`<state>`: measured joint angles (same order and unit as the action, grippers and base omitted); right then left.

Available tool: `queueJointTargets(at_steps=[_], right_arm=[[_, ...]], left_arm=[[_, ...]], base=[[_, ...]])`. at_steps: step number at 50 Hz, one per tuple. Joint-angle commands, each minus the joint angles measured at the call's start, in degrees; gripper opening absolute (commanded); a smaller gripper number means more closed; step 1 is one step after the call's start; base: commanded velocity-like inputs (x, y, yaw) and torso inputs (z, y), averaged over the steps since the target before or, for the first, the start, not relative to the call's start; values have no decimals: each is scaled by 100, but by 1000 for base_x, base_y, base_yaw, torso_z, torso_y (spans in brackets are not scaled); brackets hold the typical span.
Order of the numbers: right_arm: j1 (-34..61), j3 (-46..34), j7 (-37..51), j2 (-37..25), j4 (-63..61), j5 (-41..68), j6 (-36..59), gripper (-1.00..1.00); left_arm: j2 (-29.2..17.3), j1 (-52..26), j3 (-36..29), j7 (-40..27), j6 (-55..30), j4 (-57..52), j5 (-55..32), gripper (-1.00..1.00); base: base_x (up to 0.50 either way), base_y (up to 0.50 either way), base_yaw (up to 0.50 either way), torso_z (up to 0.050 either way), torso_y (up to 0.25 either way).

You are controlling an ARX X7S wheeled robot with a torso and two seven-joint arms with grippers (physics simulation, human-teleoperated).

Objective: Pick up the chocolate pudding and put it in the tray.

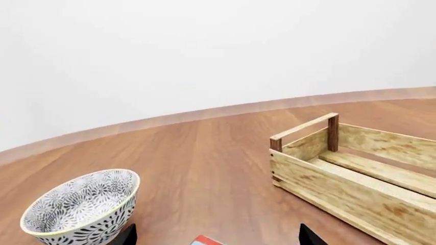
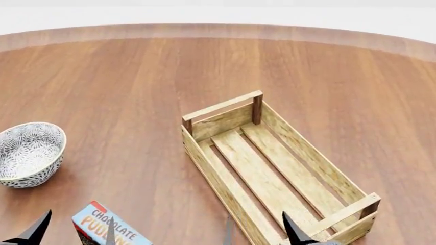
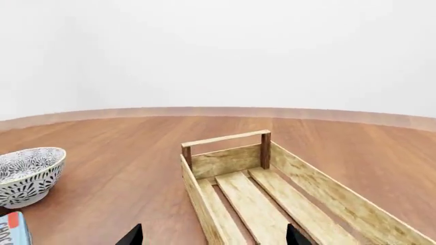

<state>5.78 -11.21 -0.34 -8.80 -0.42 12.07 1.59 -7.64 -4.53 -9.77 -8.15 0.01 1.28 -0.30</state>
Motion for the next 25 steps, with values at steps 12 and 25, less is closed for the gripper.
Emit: queueJointTargets(at_steps=[12,25], right_arm=[[-681,-491,-1264,-445,13,438,-730,100],[-978,-705,-1337,-557,8,250,-943,100]], left_arm=[[-85,36,-180,-41,-18,-152,-55,100],[-130,162,-228,-106,25,-227,-110,100]], base=[[0,0,0,0,0],[0,0,0,0,0]])
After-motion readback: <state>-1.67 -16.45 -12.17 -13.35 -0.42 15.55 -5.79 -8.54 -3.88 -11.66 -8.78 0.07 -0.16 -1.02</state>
